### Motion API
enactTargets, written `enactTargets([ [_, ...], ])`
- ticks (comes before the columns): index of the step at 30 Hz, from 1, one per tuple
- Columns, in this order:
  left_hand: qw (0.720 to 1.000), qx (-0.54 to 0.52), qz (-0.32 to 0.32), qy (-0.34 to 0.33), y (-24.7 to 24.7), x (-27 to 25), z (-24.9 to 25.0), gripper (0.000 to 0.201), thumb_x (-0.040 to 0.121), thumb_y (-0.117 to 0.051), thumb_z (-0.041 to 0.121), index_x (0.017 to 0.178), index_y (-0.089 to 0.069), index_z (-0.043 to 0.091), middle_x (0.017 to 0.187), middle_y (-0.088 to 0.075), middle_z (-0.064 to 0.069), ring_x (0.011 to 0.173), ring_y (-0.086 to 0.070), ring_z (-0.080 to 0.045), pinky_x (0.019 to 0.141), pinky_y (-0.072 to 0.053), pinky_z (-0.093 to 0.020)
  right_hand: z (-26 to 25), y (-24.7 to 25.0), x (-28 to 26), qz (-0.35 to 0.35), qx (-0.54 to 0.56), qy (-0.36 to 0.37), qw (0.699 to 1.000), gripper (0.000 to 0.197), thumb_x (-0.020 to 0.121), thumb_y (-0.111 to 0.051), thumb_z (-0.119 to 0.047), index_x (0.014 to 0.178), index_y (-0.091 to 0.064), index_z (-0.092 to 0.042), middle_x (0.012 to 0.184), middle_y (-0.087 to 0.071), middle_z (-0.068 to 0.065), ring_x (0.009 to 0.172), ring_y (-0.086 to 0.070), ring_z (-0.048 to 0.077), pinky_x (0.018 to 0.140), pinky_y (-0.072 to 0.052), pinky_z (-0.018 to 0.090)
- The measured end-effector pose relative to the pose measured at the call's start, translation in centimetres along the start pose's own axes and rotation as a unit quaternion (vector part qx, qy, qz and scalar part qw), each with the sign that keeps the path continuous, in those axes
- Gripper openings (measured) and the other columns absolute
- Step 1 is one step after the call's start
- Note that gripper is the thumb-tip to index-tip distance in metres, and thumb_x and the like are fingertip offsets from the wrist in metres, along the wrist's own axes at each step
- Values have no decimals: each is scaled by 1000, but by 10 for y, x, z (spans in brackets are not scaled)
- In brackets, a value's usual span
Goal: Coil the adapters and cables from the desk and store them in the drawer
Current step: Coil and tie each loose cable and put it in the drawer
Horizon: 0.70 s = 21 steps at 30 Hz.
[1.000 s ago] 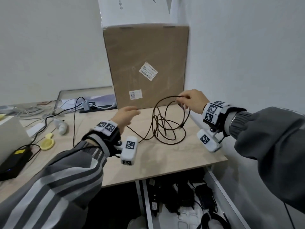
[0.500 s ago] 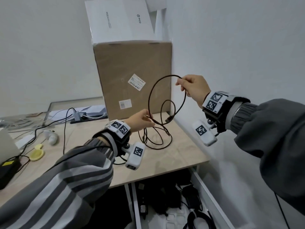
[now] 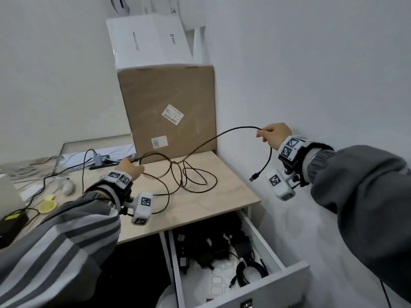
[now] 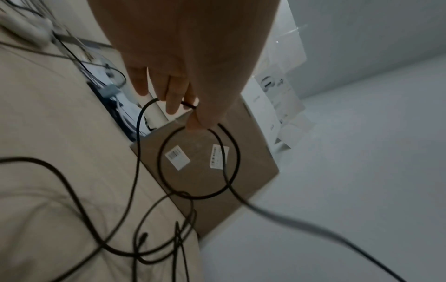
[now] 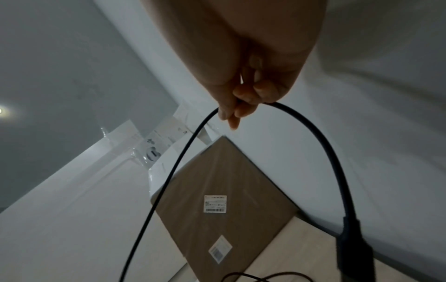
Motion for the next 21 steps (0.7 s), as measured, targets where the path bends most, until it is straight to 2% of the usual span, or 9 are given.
enactTargets([
  [2,998,7,9,59,10,-3,-33,66,79,-66,40,128,-51,-2,112,-63,-22,100,-60,-36,88,-47,-38,18,4,-7,-1,-4,-43,999,19,90,-58,-26,85,-71,-13,70,-61,0,53,-49,11,58,-40,25],
  [5,993,12,16,115,16,-17,-71,67,90,-63,37,134,-44,-9,130,-53,-27,117,-52,-41,93,-39,-39,40,6,-20,-1,14,-95,995,21,91,-54,-23,88,-71,-10,70,-60,1,53,-48,15,59,-40,26],
  [8,992,1,12,127,7,-32,-80,76,89,-65,32,145,-29,-5,144,-41,-26,128,-43,-41,102,-37,-42,43,-9,-37,-17,45,-102,994,21,90,-56,-21,86,-70,-6,67,-60,3,52,-48,15,58,-43,26],
  [10,995,-5,-8,104,-5,-38,-68,79,89,-65,29,148,-22,0,146,-38,-24,127,-43,-41,102,-41,-46,33,-21,-49,-31,52,-86,994,22,92,-56,-22,83,-69,-7,66,-60,3,52,-48,14,58,-44,25],
  [11,996,-18,-18,90,-12,-39,-60,76,89,-66,27,147,-24,0,142,-41,-24,124,-46,-41,99,-45,-48,27,-26,-55,-35,55,-74,995,22,92,-56,-23,83,-69,-7,66,-60,2,53,-48,13,57,-44,24],
  [13,995,-61,-32,71,-21,-45,-38,62,90,-62,19,140,-34,-3,127,-53,-26,114,-55,-40,92,-48,-47,12,-36,-64,-46,65,-50,996,23,91,-56,-25,82,-69,-8,67,-61,1,53,-49,12,56,-44,23],
  [15,994,-100,-38,23,-26,-55,-8,51,91,-58,17,136,-44,0,115,-62,-21,108,-60,-35,86,-50,-42,-4,-45,-75,-62,63,-20,996,21,89,-59,-26,82,-71,-11,68,-63,-1,52,-49,11,54,-44,23],
  [18,983,-140,-58,-106,-29,-87,58,36,93,-57,24,127,-59,11,117,-64,-7,104,-59,-21,89,-49,-37,-33,-61,-92,-97,43,36,994,18,87,-61,-26,78,-71,-14,66,-64,-3,48,-49,7,51,-40,19],
  [21,954,-168,-134,-209,-45,-129,115,40,94,-52,45,127,-59,23,123,-58,7,113,-52,-11,99,-41,-34,-56,-74,-107,-120,34,72,990,17,86,-63,-28,72,-69,-19,64,-64,-5,42,-48,2,52,-39,17],
])
Point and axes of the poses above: each hand's wrist, its own x-axis towards the middle knuckle, its own y-axis out of the back of the hand, z = x × y, the point moved 9 cm from there along x, towards the middle knuckle
